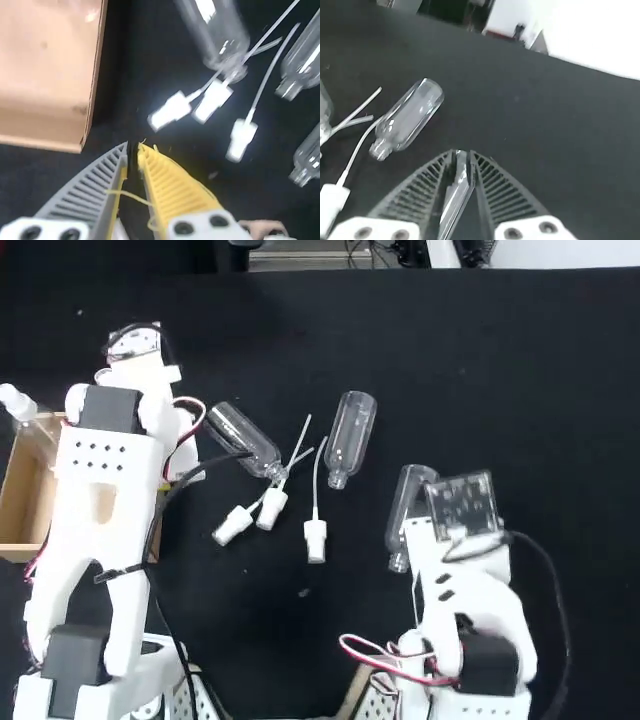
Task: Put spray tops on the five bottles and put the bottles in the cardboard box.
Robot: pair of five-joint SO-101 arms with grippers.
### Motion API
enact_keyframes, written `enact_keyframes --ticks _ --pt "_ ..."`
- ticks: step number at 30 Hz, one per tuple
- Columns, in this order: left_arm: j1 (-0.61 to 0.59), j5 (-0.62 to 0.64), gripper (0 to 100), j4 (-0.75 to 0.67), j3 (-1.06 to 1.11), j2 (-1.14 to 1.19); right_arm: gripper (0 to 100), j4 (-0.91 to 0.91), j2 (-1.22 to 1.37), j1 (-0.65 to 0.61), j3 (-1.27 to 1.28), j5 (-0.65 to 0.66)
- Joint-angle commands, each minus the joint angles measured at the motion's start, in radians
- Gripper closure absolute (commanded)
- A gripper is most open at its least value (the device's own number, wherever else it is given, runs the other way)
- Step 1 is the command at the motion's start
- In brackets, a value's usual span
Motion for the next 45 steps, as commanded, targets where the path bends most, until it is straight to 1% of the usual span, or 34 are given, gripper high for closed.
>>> enact_keyframes --ticks 1,3,5,8,11,13,16,18,20,22,26,27,29,38,45 --pt "0.022 -0.043 97 -0.11 -0.048 -0.003 98.8 -0.061 0.2 -0.02 -0.13 -0.037" --pt "0.071 -0.141 97 -0.137 -0.024 0.009 98.7 -0.081 0.292 -0.015 -0.166 -0.063" --pt "0.125 -0.236 97 -0.133 -0.005 0.029 98.7 -0.104 0.372 -0.015 -0.191 -0.087" --pt "0.196 -0.315 97 -0.149 -0.004 0.077 98.4 -0.129 0.472 -0.014 -0.208 -0.14" --pt "0.216 -0.384 97 -0.23 -0.007 0.146 98.4 -0.135 0.545 -0.014 -0.205 -0.189" --pt "0.202 -0.506 97 -0.278 -0.007 0.195 98.4 -0.133 0.582 -0.014 -0.205 -0.195" --pt "0.194 -0.776 97 -0.327 -0.007 0.267 98.3 -0.135 0.619 -0.014 -0.199 -0.195" --pt "0.189 -0.941 97 -0.331 -0.007 0.304 98.3 -0.152 0.628 -0.018 -0.179 -0.195" --pt "0.188 -1.03 96 -0.334 -0.007 0.338 98.3 -0.184 0.628 -0.015 -0.147 -0.195" --pt "0.188 -1.085 92 -0.341 -0.008 0.367 98.3 -0.216 0.628 -0.017 -0.11 -0.193" --pt "0.18 -1.131 75 -0.384 -0.041 0.42 98.3 -0.256 0.628 -0.021 -0.061 -0.189" --pt "0.174 -1.131 72 -0.399 -0.058 0.434 98.3 -0.256 0.628 -0.021 -0.059 -0.189" --pt "0.166 -1.137 72 -0.428 -0.096 0.46 98.3 -0.255 0.628 -0.021 -0.054 -0.189" --pt "0.154 -1.367 72 -0.434 -0.205 0.574 98.3 -0.255 0.628 -0.021 -0.053 -0.187" --pt "0.128 -1.462 72 -0.434 -0.286 0.652 98.3 -0.255 0.628 -0.021 -0.053 -0.187"
